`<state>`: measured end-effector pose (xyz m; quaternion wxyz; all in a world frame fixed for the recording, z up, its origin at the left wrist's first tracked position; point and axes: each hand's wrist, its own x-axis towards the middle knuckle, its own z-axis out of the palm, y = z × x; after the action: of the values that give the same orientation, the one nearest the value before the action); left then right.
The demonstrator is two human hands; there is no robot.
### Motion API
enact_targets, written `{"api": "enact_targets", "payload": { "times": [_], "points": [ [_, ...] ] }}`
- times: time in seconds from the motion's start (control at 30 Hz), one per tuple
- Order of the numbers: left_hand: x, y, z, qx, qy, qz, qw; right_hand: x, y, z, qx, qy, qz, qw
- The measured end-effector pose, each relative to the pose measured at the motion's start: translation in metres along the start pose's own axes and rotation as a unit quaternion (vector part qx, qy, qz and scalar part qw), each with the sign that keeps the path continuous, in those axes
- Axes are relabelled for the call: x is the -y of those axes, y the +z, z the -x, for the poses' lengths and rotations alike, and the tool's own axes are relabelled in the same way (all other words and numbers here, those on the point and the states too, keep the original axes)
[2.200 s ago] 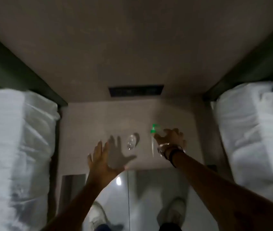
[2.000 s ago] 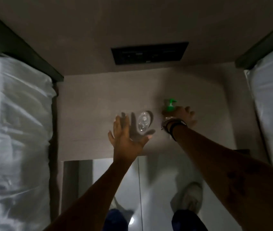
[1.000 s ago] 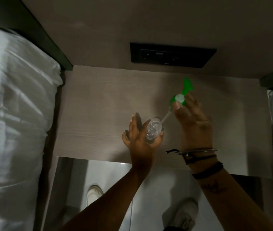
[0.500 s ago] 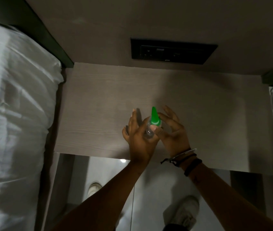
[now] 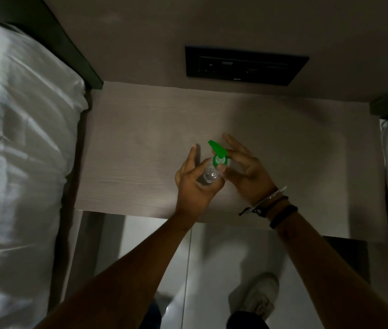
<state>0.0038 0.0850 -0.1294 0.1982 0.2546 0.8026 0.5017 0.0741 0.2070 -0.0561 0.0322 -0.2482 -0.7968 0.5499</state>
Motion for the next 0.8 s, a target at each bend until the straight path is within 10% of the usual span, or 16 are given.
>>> {"api": "enact_targets", "payload": {
  "times": [0.3, 0.53, 0.8],
  "points": [
    [-0.006, 0.011, 0.012, -0.091, 0.009, -0.037, 0.995, -0.004, 0.025, 0.019, -0.227, 0.014, 0.111, 0.967],
    [-0.001, 0.01, 0.012, -0.059, 0.003, -0.035, 0.998, -0.002, 0.005, 0.008, -0.088, -0.055, 0.069, 0.992],
    [-0.012, 0.011, 0.012, -0.098, 0.006, -0.058, 0.994, 0.0, 0.015, 0.003, -0.149, -0.015, 0.066, 0.986]
  ]
}}
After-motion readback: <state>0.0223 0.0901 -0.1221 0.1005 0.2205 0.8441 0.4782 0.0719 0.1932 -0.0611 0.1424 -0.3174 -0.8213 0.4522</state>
